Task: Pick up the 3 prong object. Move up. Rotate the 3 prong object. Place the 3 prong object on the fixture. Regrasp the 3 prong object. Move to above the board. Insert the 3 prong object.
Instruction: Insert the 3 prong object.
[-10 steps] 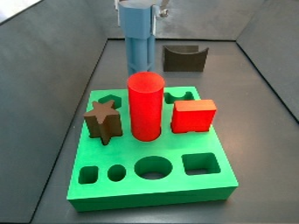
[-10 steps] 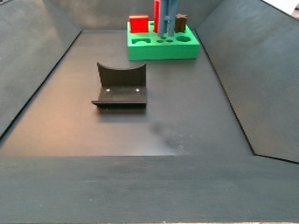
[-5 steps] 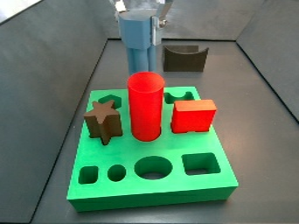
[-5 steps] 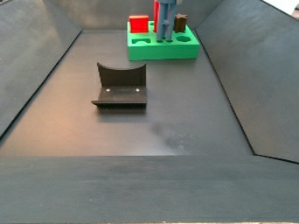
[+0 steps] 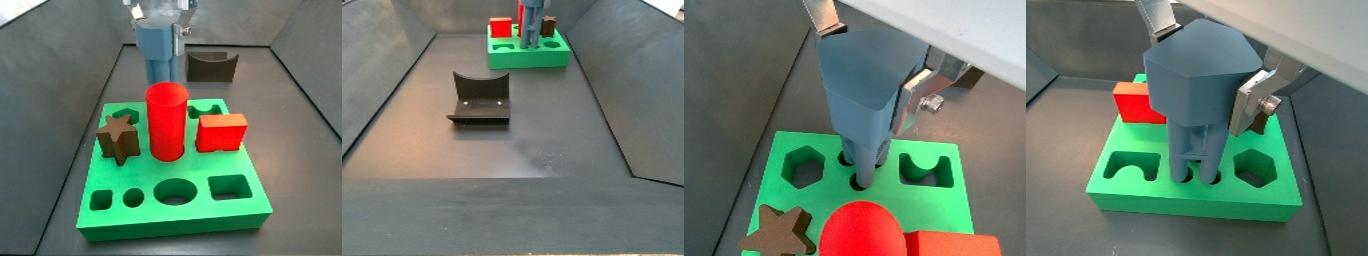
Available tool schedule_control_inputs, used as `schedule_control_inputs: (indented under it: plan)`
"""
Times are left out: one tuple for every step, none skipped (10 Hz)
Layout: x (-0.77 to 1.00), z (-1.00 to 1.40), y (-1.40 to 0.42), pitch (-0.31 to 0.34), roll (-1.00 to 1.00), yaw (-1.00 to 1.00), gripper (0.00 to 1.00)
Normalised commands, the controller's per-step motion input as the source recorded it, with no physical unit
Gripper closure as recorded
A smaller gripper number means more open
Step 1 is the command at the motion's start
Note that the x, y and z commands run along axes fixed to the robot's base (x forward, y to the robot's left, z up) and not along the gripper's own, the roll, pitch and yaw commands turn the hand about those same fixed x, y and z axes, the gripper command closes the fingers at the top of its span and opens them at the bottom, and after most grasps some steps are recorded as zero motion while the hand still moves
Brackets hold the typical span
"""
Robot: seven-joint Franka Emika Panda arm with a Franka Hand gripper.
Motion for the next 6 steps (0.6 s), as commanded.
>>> schedule_control_inputs:
  plan:
    - [-0.17, -0.15, 0.00, -0.026, 0.03, 0.00, 1.00]
    - [-0.13, -0.03, 0.00, -0.066, 0.00, 0.04, 1.00]
    - [-0.09, -0.09, -0.02, -0.087, 0.00, 0.09, 1.00]
    - [-0.06, -0.12, -0.01, -0.074, 0.00, 0.17, 1.00]
    - [0.00, -0.20, -0.05, -0.103, 0.00, 0.15, 1.00]
    - [0.00, -0.21, -0.11, -0.081, 0.01, 0.15, 1.00]
